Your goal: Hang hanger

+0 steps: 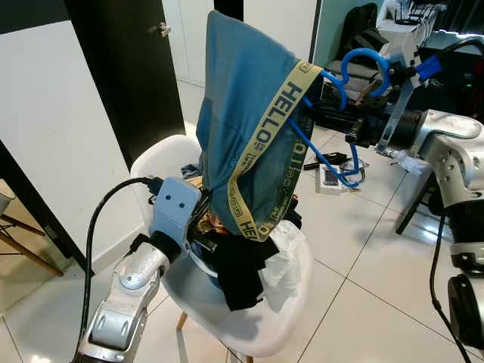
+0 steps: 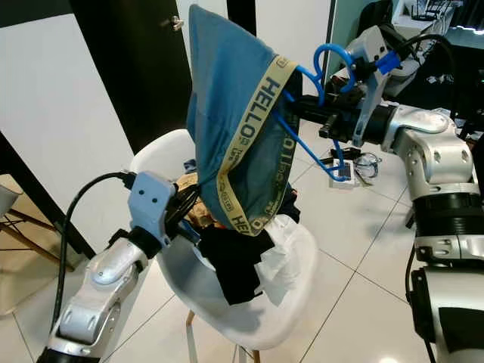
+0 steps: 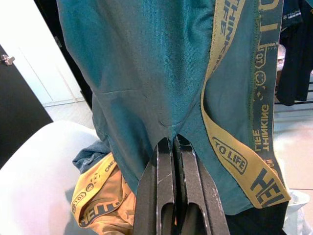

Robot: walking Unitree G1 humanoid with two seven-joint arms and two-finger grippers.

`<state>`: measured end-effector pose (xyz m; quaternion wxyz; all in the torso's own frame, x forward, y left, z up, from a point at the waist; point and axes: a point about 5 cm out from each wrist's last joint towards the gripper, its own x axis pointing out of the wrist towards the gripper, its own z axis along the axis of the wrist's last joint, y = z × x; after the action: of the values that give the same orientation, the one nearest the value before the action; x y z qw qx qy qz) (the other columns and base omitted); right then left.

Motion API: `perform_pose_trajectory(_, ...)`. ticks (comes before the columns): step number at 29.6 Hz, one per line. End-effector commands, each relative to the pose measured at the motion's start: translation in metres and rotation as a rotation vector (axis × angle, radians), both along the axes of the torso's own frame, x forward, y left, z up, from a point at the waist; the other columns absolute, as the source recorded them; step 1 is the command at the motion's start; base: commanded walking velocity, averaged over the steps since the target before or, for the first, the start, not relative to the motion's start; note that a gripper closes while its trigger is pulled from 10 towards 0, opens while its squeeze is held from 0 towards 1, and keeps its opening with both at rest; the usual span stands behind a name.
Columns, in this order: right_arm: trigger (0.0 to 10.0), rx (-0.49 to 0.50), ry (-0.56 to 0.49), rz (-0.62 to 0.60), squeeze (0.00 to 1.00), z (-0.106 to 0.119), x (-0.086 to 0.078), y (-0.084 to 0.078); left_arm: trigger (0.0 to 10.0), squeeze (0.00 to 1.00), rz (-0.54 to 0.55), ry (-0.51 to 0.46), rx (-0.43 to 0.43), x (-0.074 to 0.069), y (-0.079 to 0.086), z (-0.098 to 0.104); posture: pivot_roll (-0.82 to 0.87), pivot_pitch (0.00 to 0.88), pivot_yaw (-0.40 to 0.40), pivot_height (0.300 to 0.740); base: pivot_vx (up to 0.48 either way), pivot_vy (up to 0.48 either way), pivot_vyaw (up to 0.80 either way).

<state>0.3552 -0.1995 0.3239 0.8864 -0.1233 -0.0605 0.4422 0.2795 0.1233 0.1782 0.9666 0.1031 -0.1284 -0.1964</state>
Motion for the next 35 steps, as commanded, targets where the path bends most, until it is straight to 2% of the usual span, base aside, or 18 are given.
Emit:
perform_pose_trajectory(1,10.0,0.003,-0.041,0.004,0.0,0.008,-0.001,0.002,0.0,0.0,-0.001,-0.038,-0.039,0.004,-0.008,0.012,-0.06,0.0,0.028,0.74,0.0,0.0,0.0)
perform_pose_trajectory(6,10.0,0.003,-0.041,0.004,0.0,0.008,-0.001,0.002,0.0,0.0,-0.001,-0.038,-0.039,0.004,-0.008,0.012,-0.06,0.0,0.028,0.74,0.0,0.0,0.0)
perform_pose_trajectory(7,10.0,0.012,-0.024,0.018,0.0,0.007,-0.002,0.003,0.0,0.0,-0.002,-0.005,0.003,0.0,0.002,0.002,-0.06,0.0,0.0,0.74,0.0,0.0,0.0)
perform_pose_trajectory(8,10.0,0.026,0.064,0.154,0.0,-0.008,-0.01,0.025,10.0,1.0,-0.202,0.021,-0.075,-0.013,-0.007,0.011,-0.04,0.0,0.0,0.74,0.0,0.0,0.0)
perform_pose_trajectory(9,10.0,0.026,0.064,0.154,0.0,-0.008,-0.01,0.025,10.0,1.0,-0.202,0.021,-0.075,-0.013,-0.007,0.011,-0.04,0.0,0.0,0.74,0.0,0.0,0.0)
perform_pose_trajectory(10,10.0,0.035,0.129,0.26,0.0,-0.02,-0.017,0.042,10.0,1.0,-0.363,0.026,-0.133,-0.025,-0.016,0.021,-0.04,0.0,0.0,0.74,0.0,0.0,0.0)
perform_pose_trajectory(11,10.0,0.035,0.129,0.26,0.0,-0.02,-0.017,0.042,10.0,1.0,-0.363,0.026,-0.133,-0.025,-0.016,0.021,-0.04,0.0,0.0,0.74,0.0,0.0,0.0)
perform_pose_trajectory(12,10.0,0.041,0.171,0.332,0.0,-0.027,-0.023,0.053,10.0,1.0,-0.477,0.023,-0.173,-0.034,-0.022,0.028,-0.05,0.0,0.0,0.74,0.0,0.0,0.0)
perform_pose_trajectory(14,10.0,0.041,0.171,0.332,0.0,-0.027,-0.023,0.053,10.0,1.0,-0.477,0.023,-0.173,-0.034,-0.022,0.028,-0.05,0.0,0.0,0.74,0.0,0.0,0.0)
perform_pose_trajectory(15,10.0,0.043,0.191,0.367,0.0,-0.031,-0.027,0.058,10.0,1.0,-0.534,0.018,-0.195,-0.038,-0.026,0.032,-0.05,0.0,0.0,0.74,0.0,0.0,0.0)
perform_pose_trajectory(22,10.0,0.042,0.19,0.368,0.0,-0.031,-0.027,0.058,10.0,1.0,-0.517,0.006,-0.21,-0.036,-0.027,0.035,-0.05,0.0,0.0,0.74,0.0,0.0,0.0)
perform_pose_trajectory(23,10.0,0.041,0.191,0.369,0.0,-0.031,-0.028,0.058,10.0,0.0,-0.519,0.001,-0.227,-0.036,-0.026,0.037,-0.05,0.0,0.0,0.74,0.0,0.0,0.0)
perform_pose_trajectory(27,10.0,0.034,0.195,0.395,0.0,-0.031,-0.033,0.056,10.0,0.0,-0.546,0.005,-0.275,-0.038,-0.016,0.041,-0.05,0.0,0.0,0.74,0.0,0.0,0.0)
perform_pose_trajectory(28,10.0,0.032,0.21,0.41,0.0,-0.034,-0.037,0.052,10.0,0.0,-0.628,0.051,-0.297,-0.046,-0.007,0.038,-0.05,0.0,0.0,0.74,0.0,0.0,0.0)
perform_pose_trajectory(31,10.0,0.031,0.22,0.419,0.0,-0.036,-0.04,0.049,10.0,0.0,-0.691,0.083,-0.312,-0.052,-0.001,0.036,-0.05,0.0,0.0,0.74,0.0,0.0,0.0)
perform_pose_trajectory(32,10.0,0.013,0.254,0.438,0.0,-0.043,-0.047,0.043,10.0,0.0,-0.817,0.156,-0.309,-0.068,0.014,0.029,-0.05,0.0,0.0,0.74,0.0,0.0,0.0)
perform_pose_trajectory(33,10.0,-0.011,0.34,0.487,0.0,-0.058,-0.062,0.032,10.0,0.0,-1.026,0.256,-0.283,-0.101,0.04,0.019,-0.05,0.0,0.0,0.74,0.0,0.0,0.0)
perform_pose_trajectory(35,10.0,-0.011,0.34,0.487,0.0,-0.058,-0.062,0.032,10.0,0.0,-1.026,0.256,-0.283,-0.101,0.04,0.019,-0.05,0.0,0.0,0.74,0.0,0.0,0.0)
